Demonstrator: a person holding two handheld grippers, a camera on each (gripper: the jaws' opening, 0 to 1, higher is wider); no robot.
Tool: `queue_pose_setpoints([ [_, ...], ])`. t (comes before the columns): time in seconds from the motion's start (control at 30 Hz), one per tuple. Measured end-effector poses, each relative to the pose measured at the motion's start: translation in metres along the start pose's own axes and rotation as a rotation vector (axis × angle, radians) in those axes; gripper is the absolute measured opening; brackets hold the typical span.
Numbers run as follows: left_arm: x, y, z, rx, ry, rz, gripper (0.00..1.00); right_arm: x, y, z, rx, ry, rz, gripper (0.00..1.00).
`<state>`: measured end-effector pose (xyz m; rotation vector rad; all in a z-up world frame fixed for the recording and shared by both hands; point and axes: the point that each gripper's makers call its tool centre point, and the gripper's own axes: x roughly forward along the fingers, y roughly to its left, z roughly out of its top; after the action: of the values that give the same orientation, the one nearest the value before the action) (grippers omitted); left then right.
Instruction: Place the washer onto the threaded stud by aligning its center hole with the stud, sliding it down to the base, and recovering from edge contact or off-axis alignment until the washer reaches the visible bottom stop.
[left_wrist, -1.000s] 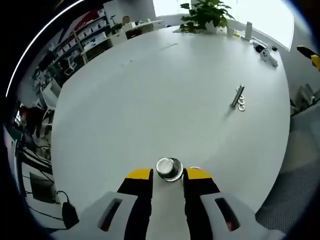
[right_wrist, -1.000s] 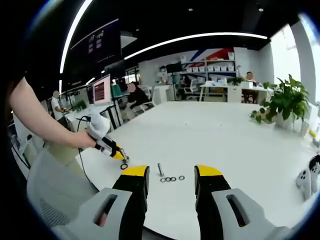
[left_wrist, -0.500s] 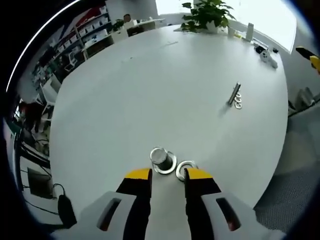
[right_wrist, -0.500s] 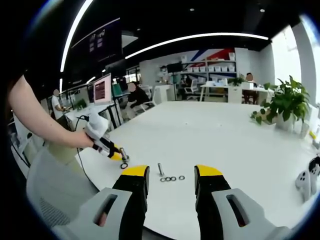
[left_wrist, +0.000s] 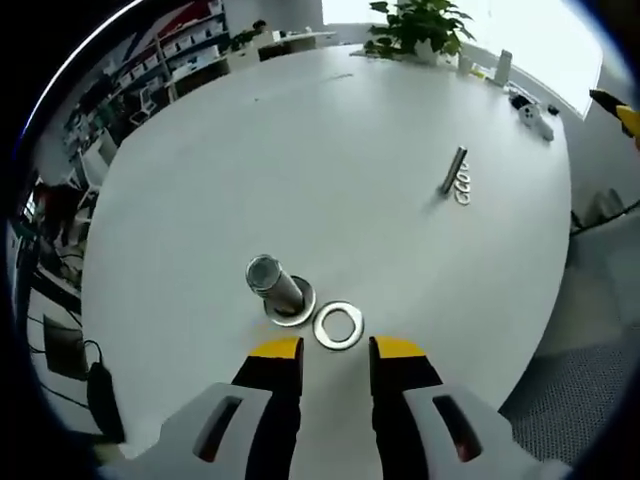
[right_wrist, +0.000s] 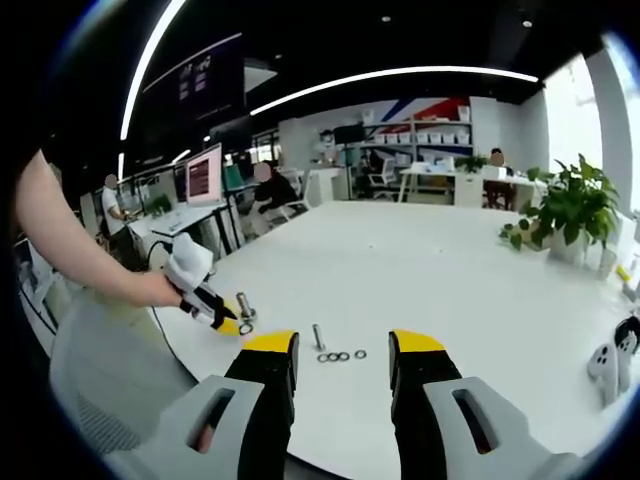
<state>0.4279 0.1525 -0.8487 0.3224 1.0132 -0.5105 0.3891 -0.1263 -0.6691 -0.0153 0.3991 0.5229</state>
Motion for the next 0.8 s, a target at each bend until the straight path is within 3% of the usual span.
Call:
queue_pose_setpoints([
  [0.33,0.013,0.000,0.002,-0.062,-0.021,0.006,0.24,0.000,-0.001,-0.002,-0.003,0.009,-0.008,0.38],
  [0.8,0.014,-0.001,0.006,-0.043,-0.029,0.013,0.21,0.000,-0.002,-0.003,0.005,0.011,-0.008,0.38],
])
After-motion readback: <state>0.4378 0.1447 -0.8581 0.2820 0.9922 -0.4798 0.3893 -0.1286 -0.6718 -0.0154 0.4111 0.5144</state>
